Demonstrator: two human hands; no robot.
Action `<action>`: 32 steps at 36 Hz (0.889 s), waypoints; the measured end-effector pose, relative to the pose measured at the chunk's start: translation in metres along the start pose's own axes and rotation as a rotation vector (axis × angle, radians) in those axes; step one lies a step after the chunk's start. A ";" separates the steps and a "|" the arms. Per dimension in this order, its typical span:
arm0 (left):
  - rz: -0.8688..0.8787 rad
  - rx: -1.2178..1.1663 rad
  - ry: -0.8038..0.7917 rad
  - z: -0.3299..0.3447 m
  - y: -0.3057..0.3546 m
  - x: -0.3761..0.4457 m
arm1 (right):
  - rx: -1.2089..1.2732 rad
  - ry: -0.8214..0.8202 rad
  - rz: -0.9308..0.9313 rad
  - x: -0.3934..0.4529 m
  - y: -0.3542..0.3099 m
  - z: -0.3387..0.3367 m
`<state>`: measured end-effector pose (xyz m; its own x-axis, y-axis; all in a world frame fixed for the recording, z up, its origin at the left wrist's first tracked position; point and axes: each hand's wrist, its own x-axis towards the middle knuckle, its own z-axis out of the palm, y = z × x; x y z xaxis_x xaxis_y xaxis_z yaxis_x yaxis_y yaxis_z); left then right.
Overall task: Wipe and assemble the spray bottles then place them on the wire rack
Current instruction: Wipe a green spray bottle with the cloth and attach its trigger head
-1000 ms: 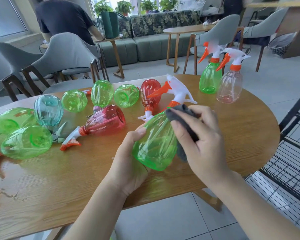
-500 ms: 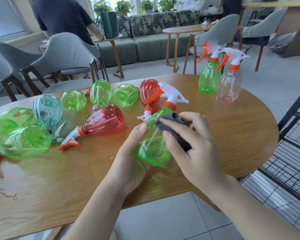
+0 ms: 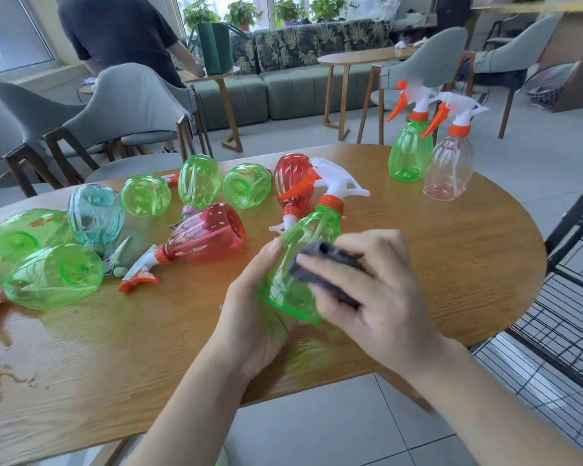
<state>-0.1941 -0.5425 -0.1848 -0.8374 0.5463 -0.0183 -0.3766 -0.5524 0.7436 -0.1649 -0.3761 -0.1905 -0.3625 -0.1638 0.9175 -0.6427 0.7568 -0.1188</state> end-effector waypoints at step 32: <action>-0.018 0.003 0.058 0.000 0.000 -0.003 | 0.031 -0.055 -0.055 -0.010 -0.019 0.005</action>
<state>-0.1914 -0.5445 -0.1850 -0.8524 0.5181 -0.0704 -0.3903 -0.5409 0.7450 -0.1521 -0.3924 -0.1994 -0.3618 -0.2398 0.9009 -0.6829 0.7260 -0.0810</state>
